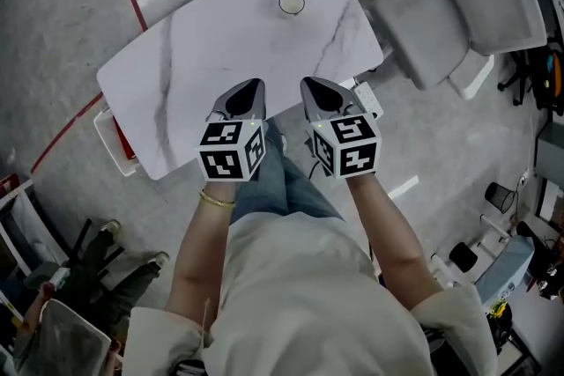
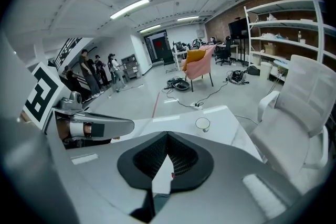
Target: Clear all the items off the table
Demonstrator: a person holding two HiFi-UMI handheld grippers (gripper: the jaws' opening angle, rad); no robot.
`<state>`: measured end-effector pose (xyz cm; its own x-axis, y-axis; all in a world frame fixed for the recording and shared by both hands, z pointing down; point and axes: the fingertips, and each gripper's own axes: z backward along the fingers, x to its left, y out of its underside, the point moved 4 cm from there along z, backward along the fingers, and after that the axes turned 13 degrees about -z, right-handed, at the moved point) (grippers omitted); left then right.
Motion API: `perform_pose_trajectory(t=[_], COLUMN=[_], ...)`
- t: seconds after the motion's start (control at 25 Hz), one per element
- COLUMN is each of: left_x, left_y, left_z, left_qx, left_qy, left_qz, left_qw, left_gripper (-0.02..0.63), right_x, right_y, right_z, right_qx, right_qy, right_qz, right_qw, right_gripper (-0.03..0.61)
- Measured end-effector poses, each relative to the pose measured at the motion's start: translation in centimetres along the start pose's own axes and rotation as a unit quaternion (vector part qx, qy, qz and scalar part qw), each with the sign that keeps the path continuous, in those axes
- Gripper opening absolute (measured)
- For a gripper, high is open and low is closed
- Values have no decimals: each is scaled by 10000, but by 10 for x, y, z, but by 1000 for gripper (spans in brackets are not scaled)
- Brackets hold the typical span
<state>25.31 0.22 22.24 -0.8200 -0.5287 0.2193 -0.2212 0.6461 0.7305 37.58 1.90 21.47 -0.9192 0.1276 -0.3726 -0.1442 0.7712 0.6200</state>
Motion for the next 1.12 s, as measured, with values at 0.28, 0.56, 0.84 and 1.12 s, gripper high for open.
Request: perform_pose_trajectory(t=[0.28, 0.56, 0.84, 1.12], left_x=[20, 29, 42, 55], left_y=[-25, -43, -57, -64], left_z=[-39, -72, -99, -128], left_qx=[116, 250, 369, 508], left_qy=[195, 266, 358, 526], left_qz=[-37, -69, -65, -52], left_qw=[9997, 9993, 9987, 9973], left_gripper=[9, 9, 9, 9], right_x=[-14, -33, -47, -61], right_y=[-34, -54, -73, -78], right_z=[-34, -60, -81, -109], right_qx=[9, 108, 188, 301], right_qy=[127, 197, 322, 514], right_qz=[-176, -279, -311, -381], right_qw=[9998, 9994, 9988, 9975], right_gripper=[-3, -2, -2, -2])
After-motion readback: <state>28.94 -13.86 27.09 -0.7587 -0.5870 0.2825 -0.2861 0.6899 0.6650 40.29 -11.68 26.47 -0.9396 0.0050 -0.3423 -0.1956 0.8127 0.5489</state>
